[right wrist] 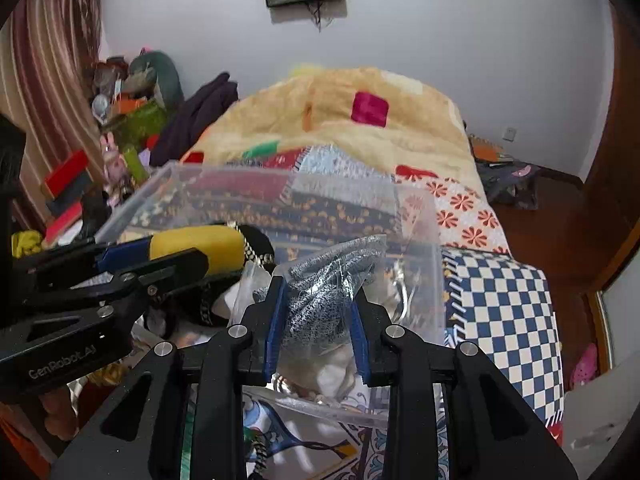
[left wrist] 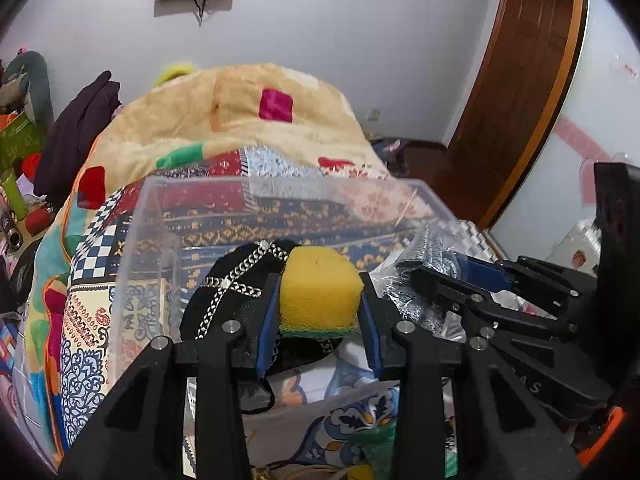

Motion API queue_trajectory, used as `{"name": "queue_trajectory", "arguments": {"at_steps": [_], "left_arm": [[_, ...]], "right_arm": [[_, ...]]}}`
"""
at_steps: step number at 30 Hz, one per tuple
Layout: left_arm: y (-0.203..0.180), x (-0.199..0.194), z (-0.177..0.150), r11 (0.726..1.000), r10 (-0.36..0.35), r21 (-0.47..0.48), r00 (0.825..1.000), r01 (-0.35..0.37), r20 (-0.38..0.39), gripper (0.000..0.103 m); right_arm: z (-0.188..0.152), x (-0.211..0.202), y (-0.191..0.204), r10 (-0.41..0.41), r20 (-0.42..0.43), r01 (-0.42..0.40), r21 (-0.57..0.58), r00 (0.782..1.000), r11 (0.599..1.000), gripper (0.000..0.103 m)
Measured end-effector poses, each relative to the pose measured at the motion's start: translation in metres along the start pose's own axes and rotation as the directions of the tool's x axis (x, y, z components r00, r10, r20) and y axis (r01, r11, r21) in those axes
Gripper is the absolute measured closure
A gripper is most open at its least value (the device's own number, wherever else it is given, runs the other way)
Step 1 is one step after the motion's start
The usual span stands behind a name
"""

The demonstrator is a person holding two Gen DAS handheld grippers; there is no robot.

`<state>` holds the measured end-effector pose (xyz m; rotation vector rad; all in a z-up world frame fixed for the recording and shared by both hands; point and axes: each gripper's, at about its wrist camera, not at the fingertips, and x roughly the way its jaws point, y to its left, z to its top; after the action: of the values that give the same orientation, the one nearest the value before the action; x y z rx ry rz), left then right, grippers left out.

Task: Organize soft objects
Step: 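Lower the bag and sponge into the box and open both tools, then grasp the green knit glove with the right tool while the left tool grasps the red velvet gift bag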

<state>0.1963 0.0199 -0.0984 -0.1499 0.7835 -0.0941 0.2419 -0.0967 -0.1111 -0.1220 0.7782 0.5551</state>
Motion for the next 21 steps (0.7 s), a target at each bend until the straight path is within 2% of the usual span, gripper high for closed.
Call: {"name": "queue_trajectory", "arguments": {"at_steps": [4, 6, 9, 13, 17, 21], "left_arm": [[-0.002, 0.004, -0.004, 1.0, 0.013, 0.025, 1.0, -0.012, -0.02, 0.066], [-0.002, 0.003, -0.006, 0.999, 0.012, 0.03, 1.0, -0.011, -0.025, 0.062], [-0.003, -0.004, -0.009, 0.999, 0.007, 0.036, 1.0, -0.007, -0.018, 0.051], [-0.006, -0.02, -0.012, 0.998, 0.013, 0.062, 1.0, -0.014, 0.017, 0.048], [-0.009, -0.045, -0.014, 0.996, 0.02, 0.08, 0.997, -0.026, 0.073, 0.04], [-0.011, -0.073, -0.014, 0.996, 0.015, 0.084, 0.991, -0.026, 0.13, 0.036]], "right_arm": [[-0.003, -0.001, 0.002, -0.011, -0.017, 0.01, -0.021, 1.0, 1.0, 0.073], [-0.002, -0.004, 0.002, -0.009, -0.021, 0.009, -0.024, 1.0, 1.0, 0.073], [-0.004, -0.01, 0.001, -0.007, -0.029, 0.007, -0.029, 1.0, 1.0, 0.069], [-0.007, -0.024, -0.001, 0.002, -0.014, -0.003, -0.03, 1.0, 1.0, 0.059], [-0.006, -0.043, -0.002, 0.014, 0.022, -0.013, -0.028, 1.0, 1.0, 0.049], [-0.001, -0.066, 0.004, 0.019, 0.081, -0.016, -0.039, 0.997, 0.999, 0.046]]}}
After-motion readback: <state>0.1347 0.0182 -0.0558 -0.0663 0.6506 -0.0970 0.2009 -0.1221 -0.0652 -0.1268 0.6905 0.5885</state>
